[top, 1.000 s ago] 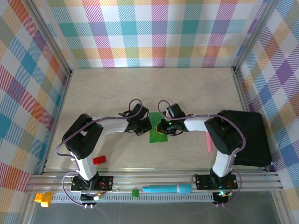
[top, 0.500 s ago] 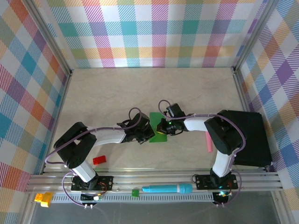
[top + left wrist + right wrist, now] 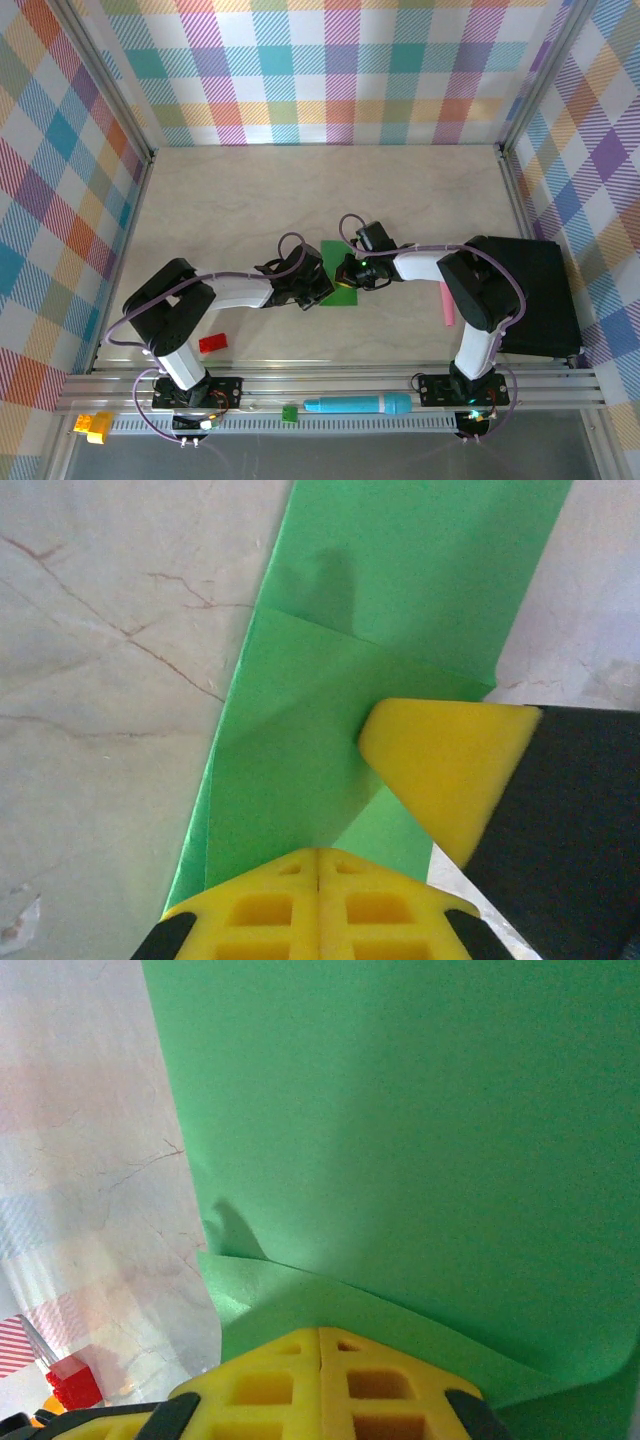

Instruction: Fold a paper plane with a square sheet of paper (pick it up from the middle)

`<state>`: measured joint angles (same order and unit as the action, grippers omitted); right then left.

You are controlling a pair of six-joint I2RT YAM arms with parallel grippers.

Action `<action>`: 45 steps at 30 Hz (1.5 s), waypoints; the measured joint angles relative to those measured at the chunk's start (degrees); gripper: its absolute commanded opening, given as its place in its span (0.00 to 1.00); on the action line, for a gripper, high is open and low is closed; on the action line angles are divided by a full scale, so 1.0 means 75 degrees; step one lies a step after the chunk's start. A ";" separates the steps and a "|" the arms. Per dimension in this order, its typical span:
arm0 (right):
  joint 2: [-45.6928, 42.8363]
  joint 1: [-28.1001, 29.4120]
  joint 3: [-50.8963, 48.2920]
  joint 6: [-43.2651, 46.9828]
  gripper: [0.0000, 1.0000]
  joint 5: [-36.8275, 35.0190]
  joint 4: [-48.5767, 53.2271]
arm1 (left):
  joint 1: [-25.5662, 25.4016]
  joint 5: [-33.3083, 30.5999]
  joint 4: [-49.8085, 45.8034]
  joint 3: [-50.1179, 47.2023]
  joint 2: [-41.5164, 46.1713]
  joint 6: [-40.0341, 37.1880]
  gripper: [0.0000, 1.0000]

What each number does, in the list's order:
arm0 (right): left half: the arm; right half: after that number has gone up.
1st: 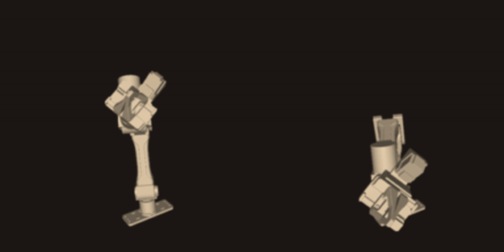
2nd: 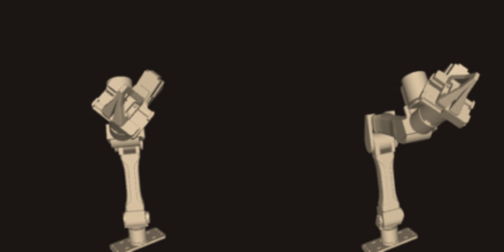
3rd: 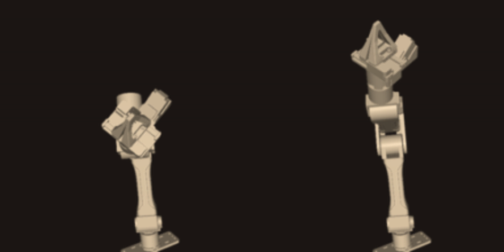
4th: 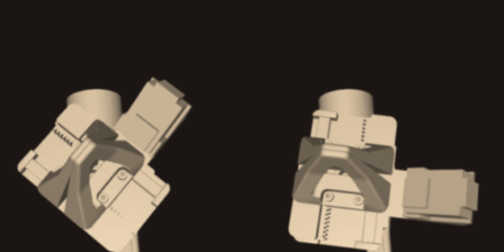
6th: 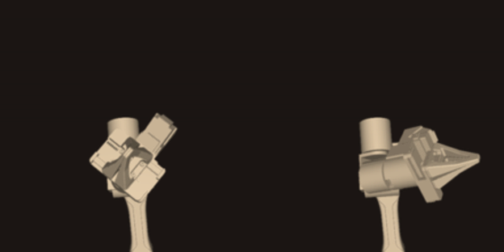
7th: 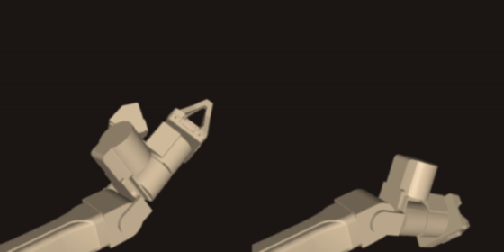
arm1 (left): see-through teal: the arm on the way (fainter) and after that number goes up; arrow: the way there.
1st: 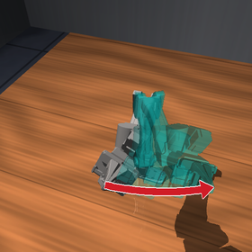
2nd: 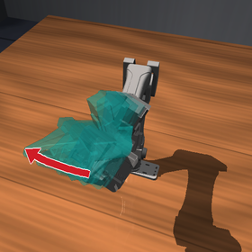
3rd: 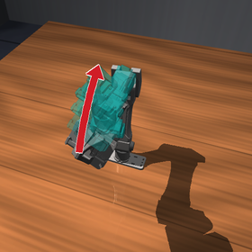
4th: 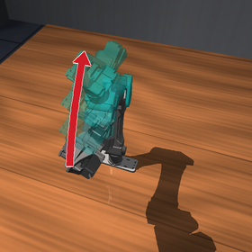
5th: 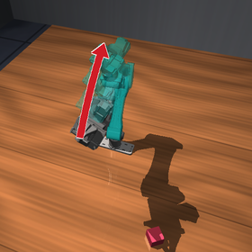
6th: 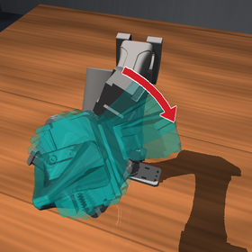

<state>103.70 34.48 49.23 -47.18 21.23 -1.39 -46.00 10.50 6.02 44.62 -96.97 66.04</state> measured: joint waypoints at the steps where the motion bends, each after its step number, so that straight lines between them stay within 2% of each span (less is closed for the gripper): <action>1: 0.0000 0.0000 0.0000 0.0000 0.03 0.0003 0.0003 | 0.0000 0.0012 0.0023 0.0000 -0.0038 0.0000 0.05; 23: 0.0052 0.0000 0.0061 0.0000 0.03 0.0035 0.0125 | -0.0006 0.0044 0.0099 0.0041 -0.0248 -0.0003 0.04; 33: 0.0163 0.0000 0.0146 -0.0003 0.03 0.0038 0.0149 | -0.0009 -0.0169 -0.0621 -0.0087 0.0245 -0.0064 0.04; 36: 0.0166 0.0000 0.0146 -0.0003 0.03 0.0038 0.0125 | -0.0009 -0.0242 -0.0877 -0.0117 0.0522 -0.0181 0.08; 45: 0.0181 0.0000 0.0198 0.0000 0.03 0.0035 0.0131 | -0.0009 -0.0597 -0.1926 0.0050 0.1096 -0.1376 0.31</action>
<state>105.06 34.48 50.72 -47.18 21.50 -0.40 -46.06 6.02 -8.43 44.99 -88.75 55.72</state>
